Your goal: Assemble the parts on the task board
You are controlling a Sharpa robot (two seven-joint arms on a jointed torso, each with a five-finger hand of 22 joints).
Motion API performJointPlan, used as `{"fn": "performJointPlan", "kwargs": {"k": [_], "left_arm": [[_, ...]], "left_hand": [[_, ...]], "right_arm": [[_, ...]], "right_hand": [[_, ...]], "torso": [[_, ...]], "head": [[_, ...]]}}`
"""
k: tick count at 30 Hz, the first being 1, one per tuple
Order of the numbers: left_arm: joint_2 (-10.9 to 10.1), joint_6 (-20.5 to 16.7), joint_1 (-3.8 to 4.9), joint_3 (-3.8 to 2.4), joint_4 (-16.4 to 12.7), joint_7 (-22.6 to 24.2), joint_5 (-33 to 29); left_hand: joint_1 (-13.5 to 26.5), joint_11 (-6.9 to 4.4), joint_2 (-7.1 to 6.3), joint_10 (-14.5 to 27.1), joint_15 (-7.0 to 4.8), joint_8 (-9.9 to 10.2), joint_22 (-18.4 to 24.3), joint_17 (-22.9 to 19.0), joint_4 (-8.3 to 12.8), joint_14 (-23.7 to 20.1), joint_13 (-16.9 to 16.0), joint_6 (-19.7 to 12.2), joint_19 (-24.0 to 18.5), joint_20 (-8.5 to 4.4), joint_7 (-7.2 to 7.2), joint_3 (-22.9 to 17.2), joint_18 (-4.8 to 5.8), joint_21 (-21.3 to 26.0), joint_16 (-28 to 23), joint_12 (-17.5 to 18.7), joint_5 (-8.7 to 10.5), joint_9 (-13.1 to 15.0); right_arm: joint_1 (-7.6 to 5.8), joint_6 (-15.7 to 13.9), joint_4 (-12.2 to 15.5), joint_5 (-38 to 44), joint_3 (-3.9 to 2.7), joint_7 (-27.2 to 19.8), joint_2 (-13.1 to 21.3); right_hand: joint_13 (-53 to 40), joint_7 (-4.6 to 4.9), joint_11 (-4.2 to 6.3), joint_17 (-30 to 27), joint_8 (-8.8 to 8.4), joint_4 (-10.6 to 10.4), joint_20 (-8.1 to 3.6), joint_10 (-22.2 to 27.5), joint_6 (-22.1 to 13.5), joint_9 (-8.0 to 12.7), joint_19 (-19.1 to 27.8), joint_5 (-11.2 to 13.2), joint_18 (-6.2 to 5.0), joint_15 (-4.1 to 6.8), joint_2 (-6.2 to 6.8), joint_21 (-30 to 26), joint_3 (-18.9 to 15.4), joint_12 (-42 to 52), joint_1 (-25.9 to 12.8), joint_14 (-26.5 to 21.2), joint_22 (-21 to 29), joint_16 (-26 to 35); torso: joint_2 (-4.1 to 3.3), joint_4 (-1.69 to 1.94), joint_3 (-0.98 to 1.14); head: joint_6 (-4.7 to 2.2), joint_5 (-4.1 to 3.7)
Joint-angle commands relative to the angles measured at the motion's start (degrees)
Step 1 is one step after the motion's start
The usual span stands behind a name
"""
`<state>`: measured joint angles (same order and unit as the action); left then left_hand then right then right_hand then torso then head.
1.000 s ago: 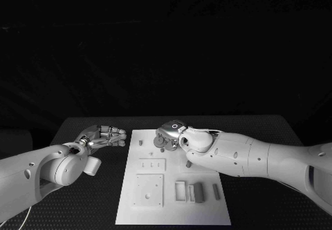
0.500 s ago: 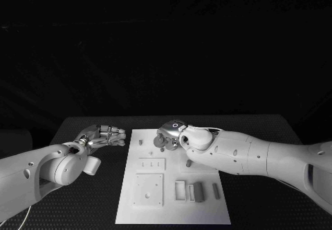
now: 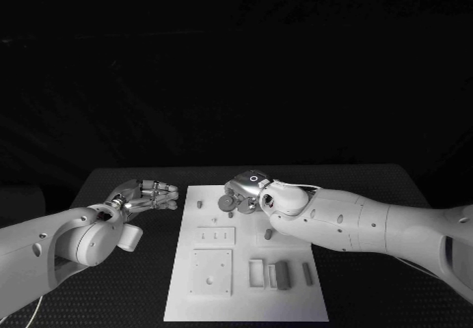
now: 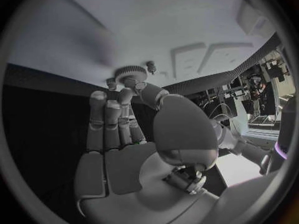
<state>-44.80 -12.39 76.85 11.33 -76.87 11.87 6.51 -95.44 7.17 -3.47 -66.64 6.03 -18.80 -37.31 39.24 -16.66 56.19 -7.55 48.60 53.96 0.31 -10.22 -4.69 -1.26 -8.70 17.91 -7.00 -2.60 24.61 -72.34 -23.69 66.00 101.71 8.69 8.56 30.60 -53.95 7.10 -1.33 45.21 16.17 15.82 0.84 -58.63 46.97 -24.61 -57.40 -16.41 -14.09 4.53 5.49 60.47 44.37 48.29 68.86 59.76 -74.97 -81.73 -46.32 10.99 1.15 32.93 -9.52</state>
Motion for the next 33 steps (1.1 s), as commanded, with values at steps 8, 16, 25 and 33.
{"fn": "performJointPlan", "kwargs": {"k": [8, 16, 25, 33], "left_arm": [[-0.17, 0.22, 0.1, -0.06, 0.68, 0.98, 0.2], [0.28, 1.17, 0.08, -0.05, 3.08, 1.37, 0.85], [1.16, 2.73, -0.03, -0.04, 4.43, 1.84, 0.99], [1.2, 3.27, -0.44, -0.04, 4.57, 1.89, 1.01]], "left_hand": [[0.39, 0.07, -0.43, -0.1, 0.07, 0.23, -0.07, 0.11, 0.05, 0.24, -0.02, -0.12, 0.34, 0.05, -0.23, 0.39, -0.5, 0.43, -0.39, 0.27, -0.25, -0.07], [0.58, 0.04, -0.5, -0.22, 0.09, 0.07, -0.11, 0.23, 0.05, 0.33, -0.06, 0.2, 0.4, 0.07, -0.15, 0.47, -0.53, 0.45, -0.43, 0.3, -0.25, 0.03], [0.99, 0.01, -0.77, -0.34, 0.09, 0.0, -0.16, 0.37, 0.01, 0.36, -0.11, 0.36, 0.43, 0.09, -0.08, 0.69, -0.54, 0.51, -0.53, 0.35, -0.25, 0.08], [1.31, 0.02, -0.99, -0.34, 0.09, 0.04, -0.19, 0.45, 0.02, 0.35, -0.12, 0.33, 0.44, 0.09, -0.09, 0.84, -0.55, 0.55, -0.62, 0.43, -0.25, 0.09]], "right_arm": [[-3.08, -7.4, 4.71, -19.77, -1.73, -11.42, 5.88], [-4.14, 1.21, 5.2, -27.86, -2.26, -14.3, 12.78], [-4.07, 5.46, 3.19, -29.65, -2.25, -16.66, 17.66], [-2.46, 7.17, 2.22, -28.53, -2.22, -17.82, 19.75]], "right_hand": [[2.32, 1.25, -0.77, -0.43, 0.35, -6.88, -0.81, 1.93, -0.94, -0.24, -1.77, 0.3, -0.91, -0.53, 8.04, 0.31, -2.89, -0.4, -2.34, 1.12, -0.61, 0.45], [13.04, 3.1, -2.89, -2.98, 1.25, -8.22, 0.91, 4.52, -0.15, -0.8, 2.27, 0.1, -0.91, -2.43, 8.05, -2.81, -7.48, -10.54, -3.07, -1.81, -0.17, 4.38], [21.79, 2.78, -2.44, -4.1, 1.75, -8.1, 1.47, -3.35, 0.14, -1.01, 2.58, 0.33, -0.91, -2.18, 7.56, -3.75, -14.34, -17.37, -5.63, -1.99, -0.25, 4.43], [4.91, 1.68, -1.16, -1.22, 1.73, -5.22, 0.2, 1.74, 1.69, -1.48, 1.59, -0.07, -0.91, -1.01, 6.27, -1.22, -22.58, -0.53, -6.98, -2.12, -1.26, -1.01]], "torso": [[-0.04, -0.16, 0.12], [0.23, -1.35, 0.8], [0.58, -2.18, 1.68], [0.61, -2.2, 1.74]], "head": [[-0.97, -0.39], [-1.62, -0.19], [-2.15, -0.69], [-1.97, -0.97]]}}
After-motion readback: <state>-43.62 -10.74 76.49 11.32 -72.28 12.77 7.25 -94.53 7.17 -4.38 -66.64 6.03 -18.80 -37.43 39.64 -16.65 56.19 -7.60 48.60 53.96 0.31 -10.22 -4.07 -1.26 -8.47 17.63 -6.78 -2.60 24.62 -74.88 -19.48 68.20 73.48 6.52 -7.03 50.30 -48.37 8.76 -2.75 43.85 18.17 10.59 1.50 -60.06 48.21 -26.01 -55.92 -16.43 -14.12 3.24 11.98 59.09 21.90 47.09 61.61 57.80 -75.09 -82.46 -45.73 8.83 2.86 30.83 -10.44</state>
